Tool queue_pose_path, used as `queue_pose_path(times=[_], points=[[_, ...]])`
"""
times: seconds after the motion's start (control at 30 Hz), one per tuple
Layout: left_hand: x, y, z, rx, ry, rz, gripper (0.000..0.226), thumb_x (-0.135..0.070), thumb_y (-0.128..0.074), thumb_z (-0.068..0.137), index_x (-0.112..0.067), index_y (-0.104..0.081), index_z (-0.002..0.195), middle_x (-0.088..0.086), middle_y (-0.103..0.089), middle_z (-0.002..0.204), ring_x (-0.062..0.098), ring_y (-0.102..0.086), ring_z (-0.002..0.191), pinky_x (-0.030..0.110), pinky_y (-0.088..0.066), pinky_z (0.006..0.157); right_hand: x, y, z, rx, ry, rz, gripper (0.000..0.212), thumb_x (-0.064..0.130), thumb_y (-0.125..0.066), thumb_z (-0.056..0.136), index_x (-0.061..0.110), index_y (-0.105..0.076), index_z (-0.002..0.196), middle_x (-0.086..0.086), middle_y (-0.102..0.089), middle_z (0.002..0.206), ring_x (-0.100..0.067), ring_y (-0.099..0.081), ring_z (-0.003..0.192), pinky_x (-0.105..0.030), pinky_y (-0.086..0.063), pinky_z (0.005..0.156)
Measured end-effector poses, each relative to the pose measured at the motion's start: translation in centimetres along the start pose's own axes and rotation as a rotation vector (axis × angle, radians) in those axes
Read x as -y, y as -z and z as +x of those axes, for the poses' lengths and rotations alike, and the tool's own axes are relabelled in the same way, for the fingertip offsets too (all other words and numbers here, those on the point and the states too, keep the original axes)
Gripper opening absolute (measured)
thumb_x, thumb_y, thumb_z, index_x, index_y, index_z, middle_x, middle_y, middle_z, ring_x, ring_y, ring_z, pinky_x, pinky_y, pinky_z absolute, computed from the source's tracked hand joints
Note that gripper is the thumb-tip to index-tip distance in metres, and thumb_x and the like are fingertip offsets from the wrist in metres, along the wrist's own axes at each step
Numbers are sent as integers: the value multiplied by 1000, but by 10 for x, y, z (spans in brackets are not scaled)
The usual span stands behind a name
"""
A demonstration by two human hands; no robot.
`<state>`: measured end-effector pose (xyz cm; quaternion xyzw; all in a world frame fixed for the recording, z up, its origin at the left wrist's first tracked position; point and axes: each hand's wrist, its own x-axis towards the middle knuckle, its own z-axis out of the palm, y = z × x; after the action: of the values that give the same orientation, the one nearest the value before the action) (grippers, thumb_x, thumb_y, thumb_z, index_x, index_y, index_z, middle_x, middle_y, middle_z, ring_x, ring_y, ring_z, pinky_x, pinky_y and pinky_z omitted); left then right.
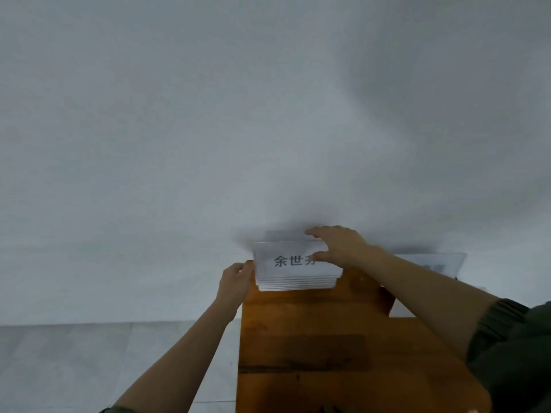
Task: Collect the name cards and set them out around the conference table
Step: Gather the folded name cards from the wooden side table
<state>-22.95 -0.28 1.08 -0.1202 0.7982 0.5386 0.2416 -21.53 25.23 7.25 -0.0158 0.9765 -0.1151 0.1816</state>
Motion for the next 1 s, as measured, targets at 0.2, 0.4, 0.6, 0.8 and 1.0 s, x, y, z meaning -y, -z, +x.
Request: queue_pose_path(times=[0.2,0.4,0.6,0.8,1.0], points=[[33,-36,-26,130,-72,331,17,-19,-54,90,-11,-61,77,4,-62,72,14,-56,63,28,-47,60,-67,13,-53,-235,-111,112,42,46,-56,93,29,-55,132,6,-61,128,-14,-56,114,-34,-45,96],[7,-121,-51,272,-356,509,5,-26,-61,90,-22,-62,93,-9,-61,82,5,-57,76,18,-44,68,-154,8,-104,-337,-278,164,31,38,-59,94,24,-65,121,4,-70,112,-13,-63,101,-32,-50,87],[-12,-206,-61,294,-488,727,38,-37,-61,90,-24,-53,125,-5,-56,121,11,-54,110,27,-45,94,-226,-17,-134,-261,-355,163,33,38,-57,94,23,-63,123,1,-68,116,-18,-61,106,-33,-49,88],[-32,-299,-55,339,-543,935,66,-38,-62,87,-25,-33,145,2,-36,149,24,-36,135,40,-37,107,-293,-33,-150,-182,-336,148,38,39,-54,96,25,-57,130,2,-62,129,-19,-56,117,-34,-44,95],[-20,-338,-58,313,-478,1007,57,-28,-58,92,-26,-37,144,2,-44,144,21,-43,129,38,-40,106,-320,-37,-136,-128,-218,70,45,37,-52,96,26,-48,139,0,-51,141,-22,-47,128,-36,-39,102]])
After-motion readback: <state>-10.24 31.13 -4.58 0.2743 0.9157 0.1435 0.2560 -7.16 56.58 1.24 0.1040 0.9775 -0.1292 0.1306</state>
